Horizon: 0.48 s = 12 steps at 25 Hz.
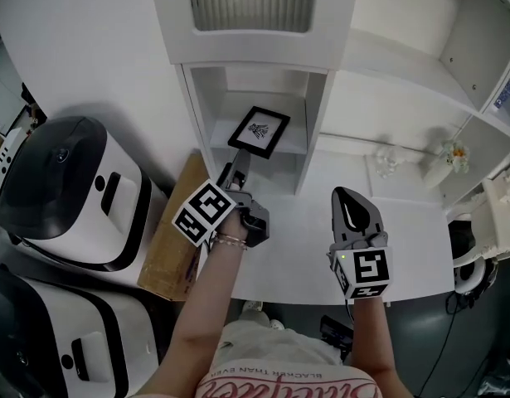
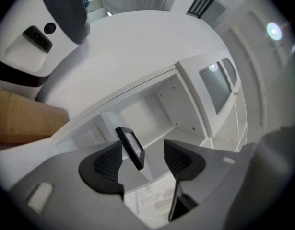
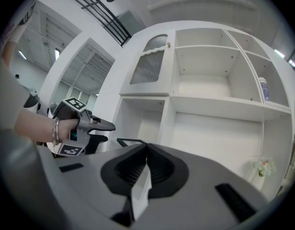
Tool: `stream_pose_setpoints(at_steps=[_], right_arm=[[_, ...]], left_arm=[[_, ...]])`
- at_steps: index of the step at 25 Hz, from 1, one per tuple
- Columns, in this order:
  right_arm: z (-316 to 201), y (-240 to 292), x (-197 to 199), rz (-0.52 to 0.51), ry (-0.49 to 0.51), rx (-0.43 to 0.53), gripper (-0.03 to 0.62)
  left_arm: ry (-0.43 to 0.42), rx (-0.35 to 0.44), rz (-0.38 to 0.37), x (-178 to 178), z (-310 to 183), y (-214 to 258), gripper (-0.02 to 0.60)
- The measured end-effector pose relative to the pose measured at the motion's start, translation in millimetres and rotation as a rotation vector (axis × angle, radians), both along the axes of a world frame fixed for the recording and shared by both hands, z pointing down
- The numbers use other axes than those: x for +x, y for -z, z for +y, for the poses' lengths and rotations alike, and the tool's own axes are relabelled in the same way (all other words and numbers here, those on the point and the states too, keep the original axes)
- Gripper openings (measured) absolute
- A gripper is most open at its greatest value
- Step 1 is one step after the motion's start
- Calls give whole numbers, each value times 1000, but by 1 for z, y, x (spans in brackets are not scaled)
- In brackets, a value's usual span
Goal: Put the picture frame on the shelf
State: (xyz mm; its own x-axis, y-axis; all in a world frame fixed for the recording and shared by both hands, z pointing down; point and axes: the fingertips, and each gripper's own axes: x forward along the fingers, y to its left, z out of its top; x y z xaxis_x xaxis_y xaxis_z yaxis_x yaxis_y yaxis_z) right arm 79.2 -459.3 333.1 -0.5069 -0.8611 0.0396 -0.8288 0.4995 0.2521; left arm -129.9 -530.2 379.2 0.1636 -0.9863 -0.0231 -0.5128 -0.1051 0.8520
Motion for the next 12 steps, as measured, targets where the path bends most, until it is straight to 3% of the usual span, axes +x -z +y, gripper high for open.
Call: stream_pose_setpoints(at_steps=[12], right_arm=[[48,23,-2,-40,51,57,9]], left_arm=[[9,188,-582,13,85,52,255]])
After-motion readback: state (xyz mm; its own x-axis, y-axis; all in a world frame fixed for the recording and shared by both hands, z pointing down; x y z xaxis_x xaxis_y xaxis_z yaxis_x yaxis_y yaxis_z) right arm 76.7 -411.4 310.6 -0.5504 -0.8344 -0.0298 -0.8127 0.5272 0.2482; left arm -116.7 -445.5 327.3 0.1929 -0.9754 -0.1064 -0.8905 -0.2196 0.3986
